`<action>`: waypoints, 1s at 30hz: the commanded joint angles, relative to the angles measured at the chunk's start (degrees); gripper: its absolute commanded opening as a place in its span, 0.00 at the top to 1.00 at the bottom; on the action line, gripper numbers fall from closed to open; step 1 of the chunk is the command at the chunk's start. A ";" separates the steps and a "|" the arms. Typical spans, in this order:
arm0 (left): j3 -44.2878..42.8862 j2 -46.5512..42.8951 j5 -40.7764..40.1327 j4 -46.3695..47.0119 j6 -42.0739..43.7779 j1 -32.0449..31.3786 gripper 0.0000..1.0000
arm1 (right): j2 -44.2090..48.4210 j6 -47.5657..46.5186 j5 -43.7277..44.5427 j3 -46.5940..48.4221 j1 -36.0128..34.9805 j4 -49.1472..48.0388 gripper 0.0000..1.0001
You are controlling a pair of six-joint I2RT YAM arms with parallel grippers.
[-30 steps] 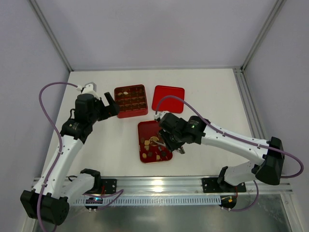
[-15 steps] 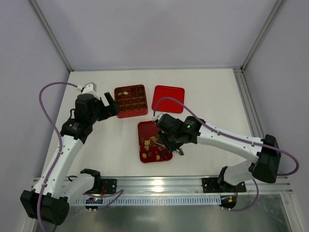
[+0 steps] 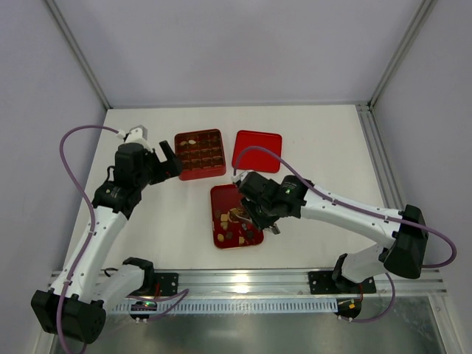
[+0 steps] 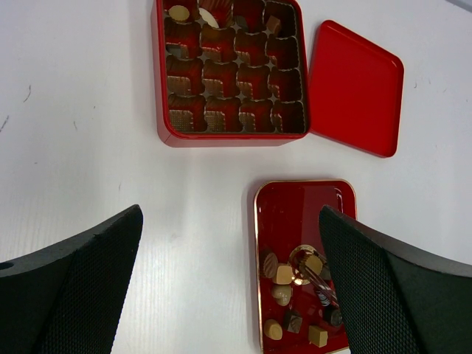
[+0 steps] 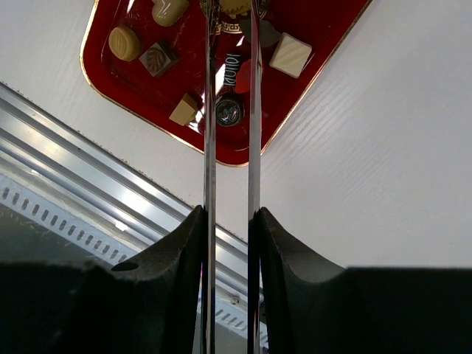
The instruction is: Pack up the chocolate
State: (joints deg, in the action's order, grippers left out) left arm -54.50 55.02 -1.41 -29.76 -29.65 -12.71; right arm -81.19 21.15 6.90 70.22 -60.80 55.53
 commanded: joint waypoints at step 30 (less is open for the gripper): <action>0.27 -0.71 0.36 2.51 -0.32 0.32 0.00 | 1.12 -0.40 2.33 10.38 3.66 -3.05 0.68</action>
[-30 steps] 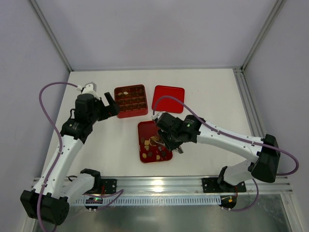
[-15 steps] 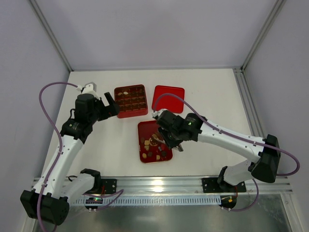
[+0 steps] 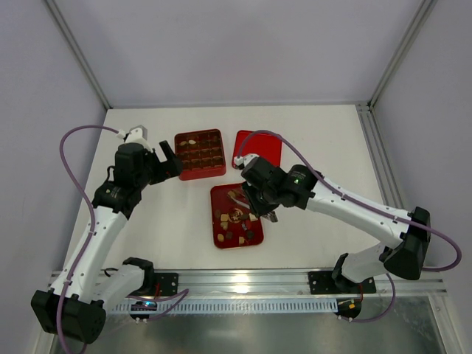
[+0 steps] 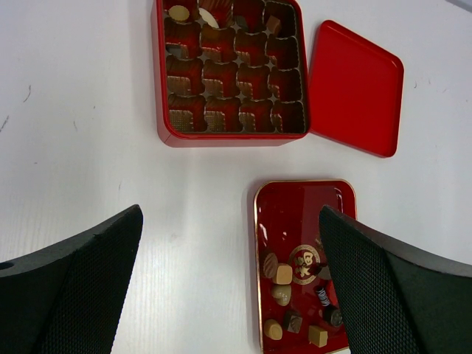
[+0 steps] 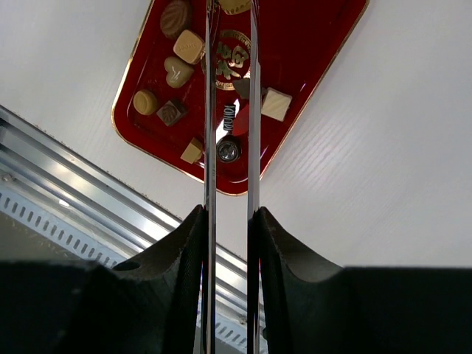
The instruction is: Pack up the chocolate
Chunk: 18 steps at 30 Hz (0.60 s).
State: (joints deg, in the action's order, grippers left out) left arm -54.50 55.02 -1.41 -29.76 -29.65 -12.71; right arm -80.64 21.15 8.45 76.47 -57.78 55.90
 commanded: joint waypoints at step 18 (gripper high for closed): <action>0.27 -0.80 1.15 2.69 -0.50 0.75 0.00 | -20.60 -4.18 1.92 27.32 5.39 -10.98 0.68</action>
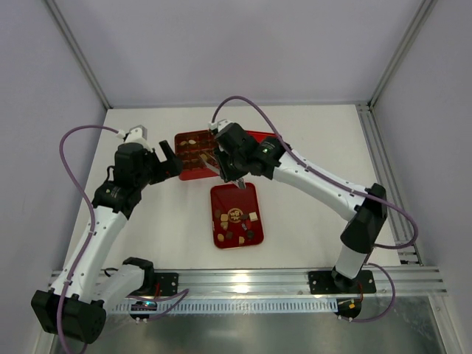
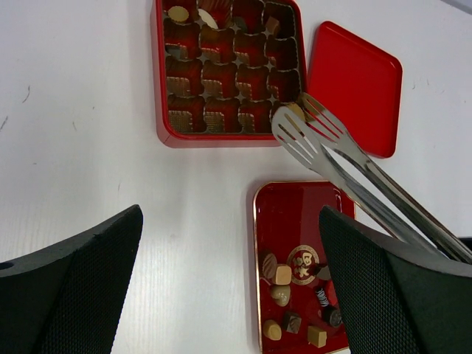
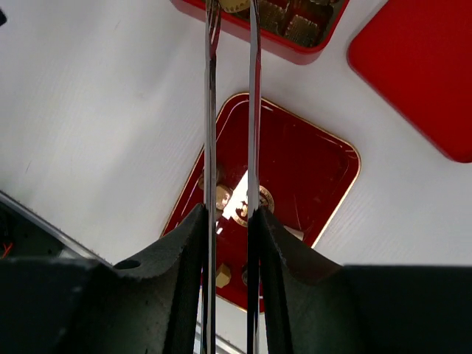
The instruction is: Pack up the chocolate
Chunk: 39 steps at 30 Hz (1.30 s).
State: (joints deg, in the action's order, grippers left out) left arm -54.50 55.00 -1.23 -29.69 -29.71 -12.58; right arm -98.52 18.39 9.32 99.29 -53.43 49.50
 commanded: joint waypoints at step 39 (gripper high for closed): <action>0.54 -0.16 3.08 3.33 -0.96 2.12 0.00 | -24.35 0.86 -3.34 21.30 5.00 -10.03 0.59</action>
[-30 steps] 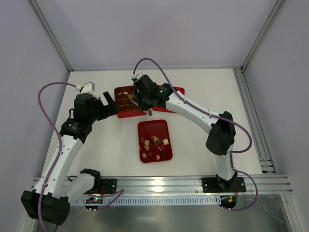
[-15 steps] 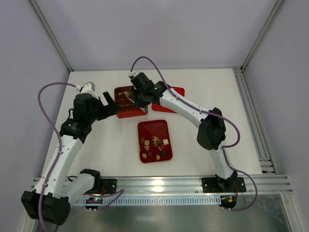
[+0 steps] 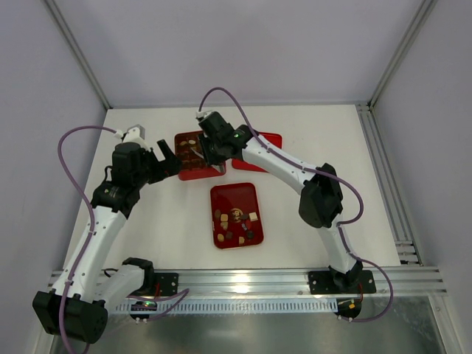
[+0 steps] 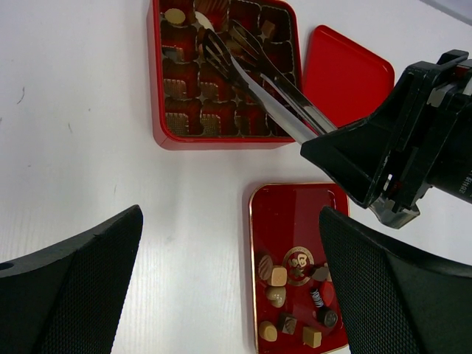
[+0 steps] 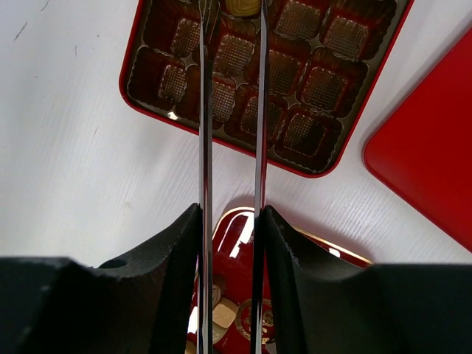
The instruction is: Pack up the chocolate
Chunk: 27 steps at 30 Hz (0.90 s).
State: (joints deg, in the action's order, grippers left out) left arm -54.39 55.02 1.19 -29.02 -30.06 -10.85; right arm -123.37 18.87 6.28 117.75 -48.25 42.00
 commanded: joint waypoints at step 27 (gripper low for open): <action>0.43 -0.18 1.01 2.74 -0.70 0.48 0.00 | 29.49 1.08 1.98 -21.39 -0.44 1.76 0.59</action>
State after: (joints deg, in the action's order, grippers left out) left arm -54.17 55.02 1.41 -28.93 -30.09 -10.74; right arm -100.77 19.22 7.57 101.30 -48.27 43.81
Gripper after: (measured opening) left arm 0.996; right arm 0.420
